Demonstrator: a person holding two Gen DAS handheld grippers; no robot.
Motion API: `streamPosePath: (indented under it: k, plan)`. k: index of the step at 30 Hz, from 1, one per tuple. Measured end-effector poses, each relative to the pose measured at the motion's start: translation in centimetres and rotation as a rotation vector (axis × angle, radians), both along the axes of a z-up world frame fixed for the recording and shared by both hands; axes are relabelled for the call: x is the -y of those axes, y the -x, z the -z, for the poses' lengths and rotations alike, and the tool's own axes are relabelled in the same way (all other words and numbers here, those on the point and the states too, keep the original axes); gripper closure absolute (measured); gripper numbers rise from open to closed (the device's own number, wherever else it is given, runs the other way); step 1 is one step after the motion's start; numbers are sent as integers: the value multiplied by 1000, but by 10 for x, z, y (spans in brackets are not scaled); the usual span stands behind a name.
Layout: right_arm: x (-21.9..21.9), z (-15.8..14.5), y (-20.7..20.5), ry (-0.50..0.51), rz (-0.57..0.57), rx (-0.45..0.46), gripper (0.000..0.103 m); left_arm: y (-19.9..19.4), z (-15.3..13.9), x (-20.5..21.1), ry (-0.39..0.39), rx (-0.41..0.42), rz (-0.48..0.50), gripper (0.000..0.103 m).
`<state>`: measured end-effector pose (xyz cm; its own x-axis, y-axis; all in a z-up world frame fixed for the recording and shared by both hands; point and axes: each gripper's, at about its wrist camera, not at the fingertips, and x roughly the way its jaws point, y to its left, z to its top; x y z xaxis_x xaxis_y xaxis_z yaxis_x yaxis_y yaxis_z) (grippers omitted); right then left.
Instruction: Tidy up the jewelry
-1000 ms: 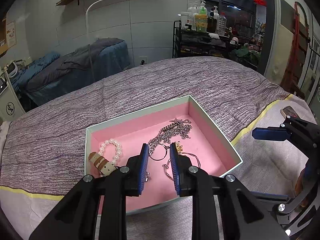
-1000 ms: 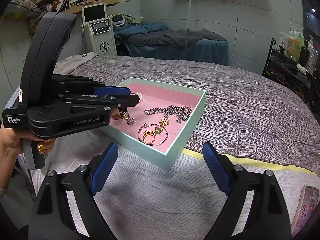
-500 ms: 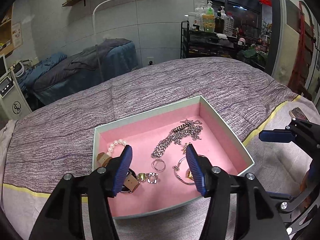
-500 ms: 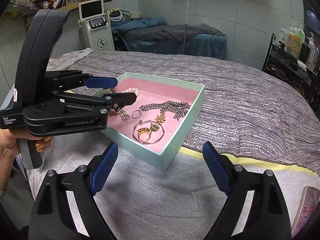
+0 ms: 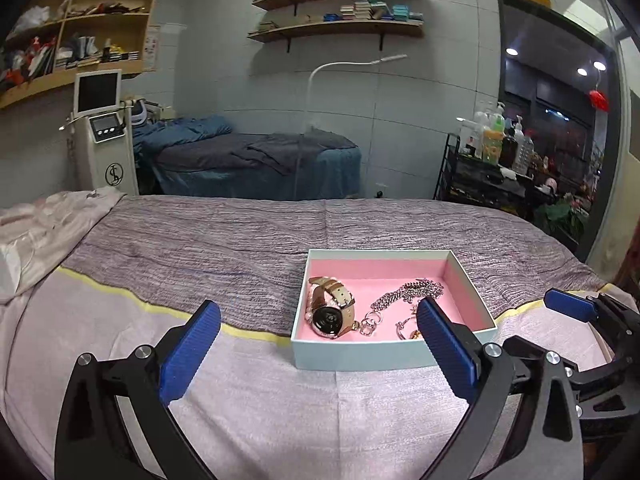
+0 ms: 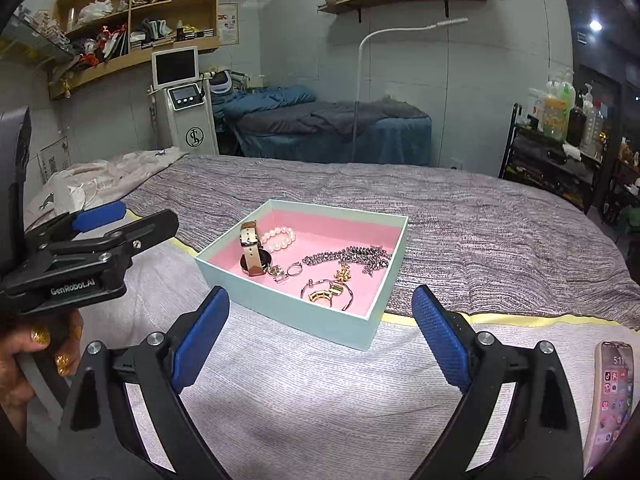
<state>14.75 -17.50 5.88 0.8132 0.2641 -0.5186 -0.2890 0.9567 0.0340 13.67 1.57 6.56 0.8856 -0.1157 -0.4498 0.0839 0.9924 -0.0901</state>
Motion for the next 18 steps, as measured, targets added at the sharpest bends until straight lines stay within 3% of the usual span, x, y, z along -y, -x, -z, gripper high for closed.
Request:
streamPosePath:
  k: [7,18]
  plan:
    - [-11,-4,39,-16,73,89,8,54,11,-14,28,37,-148,6]
    - [-7,25,101,-31,166,72,7,119,29,4,-45,92,-183,6]
